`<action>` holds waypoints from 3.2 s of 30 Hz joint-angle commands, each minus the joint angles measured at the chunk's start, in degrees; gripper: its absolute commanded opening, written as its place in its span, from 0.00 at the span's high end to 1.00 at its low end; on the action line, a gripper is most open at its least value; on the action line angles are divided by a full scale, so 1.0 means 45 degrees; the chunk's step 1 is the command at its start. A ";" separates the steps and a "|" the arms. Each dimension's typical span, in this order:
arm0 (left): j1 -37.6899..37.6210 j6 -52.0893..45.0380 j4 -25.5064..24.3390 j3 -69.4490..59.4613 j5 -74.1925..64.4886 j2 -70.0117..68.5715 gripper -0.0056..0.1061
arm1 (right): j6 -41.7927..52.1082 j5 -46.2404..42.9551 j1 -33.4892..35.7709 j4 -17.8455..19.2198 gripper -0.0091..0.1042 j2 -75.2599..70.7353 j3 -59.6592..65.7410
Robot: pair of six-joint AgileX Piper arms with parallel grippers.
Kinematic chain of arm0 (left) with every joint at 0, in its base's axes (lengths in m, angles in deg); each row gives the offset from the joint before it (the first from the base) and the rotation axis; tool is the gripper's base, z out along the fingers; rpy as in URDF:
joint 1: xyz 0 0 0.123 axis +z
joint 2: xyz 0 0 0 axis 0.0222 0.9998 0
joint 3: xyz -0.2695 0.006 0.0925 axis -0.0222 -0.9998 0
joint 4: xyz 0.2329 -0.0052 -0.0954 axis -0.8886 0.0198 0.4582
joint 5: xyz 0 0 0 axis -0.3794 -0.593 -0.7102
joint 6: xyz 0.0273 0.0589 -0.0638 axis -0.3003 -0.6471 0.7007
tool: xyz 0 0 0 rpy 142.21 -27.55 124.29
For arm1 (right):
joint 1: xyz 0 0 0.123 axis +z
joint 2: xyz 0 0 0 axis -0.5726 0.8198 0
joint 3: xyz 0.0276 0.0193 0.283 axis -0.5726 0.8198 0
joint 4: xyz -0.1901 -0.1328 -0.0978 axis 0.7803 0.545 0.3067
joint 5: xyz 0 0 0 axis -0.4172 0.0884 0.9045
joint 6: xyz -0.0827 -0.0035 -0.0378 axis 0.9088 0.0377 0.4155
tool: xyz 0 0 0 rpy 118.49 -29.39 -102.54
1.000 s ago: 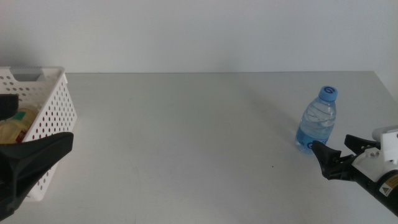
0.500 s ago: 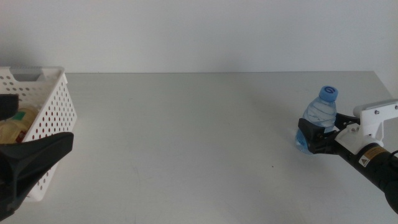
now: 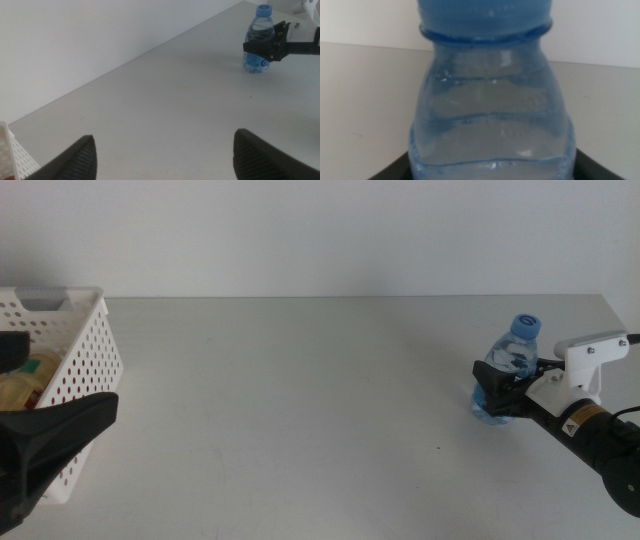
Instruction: Use arms to grab the bottles and put them into the dustbin to the left of the table.
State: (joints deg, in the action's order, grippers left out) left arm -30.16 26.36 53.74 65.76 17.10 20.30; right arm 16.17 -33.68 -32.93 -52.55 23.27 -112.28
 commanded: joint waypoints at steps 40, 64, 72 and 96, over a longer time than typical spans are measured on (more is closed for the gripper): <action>-0.0055 0.0157 0.0001 0.0334 0.0971 0.0068 0.11 | -0.5463 0.3537 0.5386 0.5257 0.27 0.4133 -1.1697; -0.0055 0.0157 0.0001 0.0334 0.0971 0.0068 0.11 | -0.9381 0.4888 0.3158 0.8535 0.09 -0.4656 -0.4686; -0.0055 0.0157 0.0001 0.0334 0.0971 0.0068 0.11 | -1.2267 0.6192 0.2879 1.0599 0.09 -0.8216 -0.2979; -0.0055 0.0157 0.0001 0.0334 0.0971 0.0068 0.11 | 0.3129 1.4487 0.8187 -0.5162 0.19 -1.5049 0.0255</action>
State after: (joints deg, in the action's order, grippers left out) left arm -30.16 26.36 53.74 65.76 17.17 20.30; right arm 29.02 35.04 3.73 -76.10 -43.86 -109.50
